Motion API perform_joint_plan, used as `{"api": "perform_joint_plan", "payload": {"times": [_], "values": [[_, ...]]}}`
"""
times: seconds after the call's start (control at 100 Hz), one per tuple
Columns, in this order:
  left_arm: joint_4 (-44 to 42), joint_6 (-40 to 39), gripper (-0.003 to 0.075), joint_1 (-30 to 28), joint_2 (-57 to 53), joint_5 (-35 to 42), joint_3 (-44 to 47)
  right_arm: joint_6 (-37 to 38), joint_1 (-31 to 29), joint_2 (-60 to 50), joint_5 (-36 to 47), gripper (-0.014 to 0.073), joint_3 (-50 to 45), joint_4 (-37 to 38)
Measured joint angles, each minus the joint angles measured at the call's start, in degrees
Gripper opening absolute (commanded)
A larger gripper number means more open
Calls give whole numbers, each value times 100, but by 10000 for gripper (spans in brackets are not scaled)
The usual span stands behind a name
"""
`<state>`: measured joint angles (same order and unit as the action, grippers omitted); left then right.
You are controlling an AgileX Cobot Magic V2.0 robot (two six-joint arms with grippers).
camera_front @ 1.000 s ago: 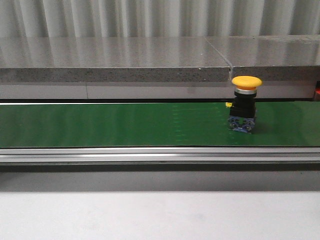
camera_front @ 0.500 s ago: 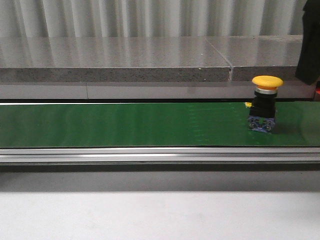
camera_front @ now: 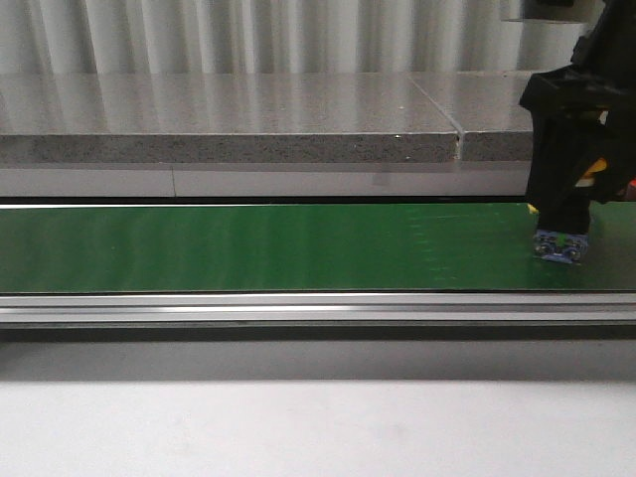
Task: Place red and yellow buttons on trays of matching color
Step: 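Move the right gripper to the yellow button at the belt's end and grasp, then carry the yellow button over the yellow tray and lower it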
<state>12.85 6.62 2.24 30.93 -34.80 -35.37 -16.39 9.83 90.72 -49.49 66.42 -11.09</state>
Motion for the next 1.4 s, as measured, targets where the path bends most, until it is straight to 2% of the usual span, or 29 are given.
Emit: {"api": "perform_joint_plan", "payload": {"times": [0.17, 0.26, 0.53, 0.72, 0.93, 1.1, 1.26, 1.4], "values": [[0, 0, -20, 0, 0, 0, 0, -14, 0, 53, 48, 185, 0, 0], [0, 0, -20, 0, 0, 0, 0, -14, 0, 53, 48, 120, 0, 0], [0, 0, -20, 0, 0, 0, 0, 253, -44, -151, -280, 116, -13, -5], [0, 0, -20, 0, 0, 0, 0, 599, -489, -718, -563, 116, -12, 76], [0, 0, -20, 0, 0, 0, 0, 840, -1541, -1338, -653, 116, -243, 156], [0, 0, -20, 0, 0, 0, 0, 982, -2669, -1637, -580, 116, -678, 172], [0, 0, -20, 0, 0, 0, 0, 1292, -3661, -1703, -90, 116, -980, 217], [0, 0, -20, 0, 0, 0, 0, 1493, -4168, -1703, 499, 116, -1044, 220]]}}
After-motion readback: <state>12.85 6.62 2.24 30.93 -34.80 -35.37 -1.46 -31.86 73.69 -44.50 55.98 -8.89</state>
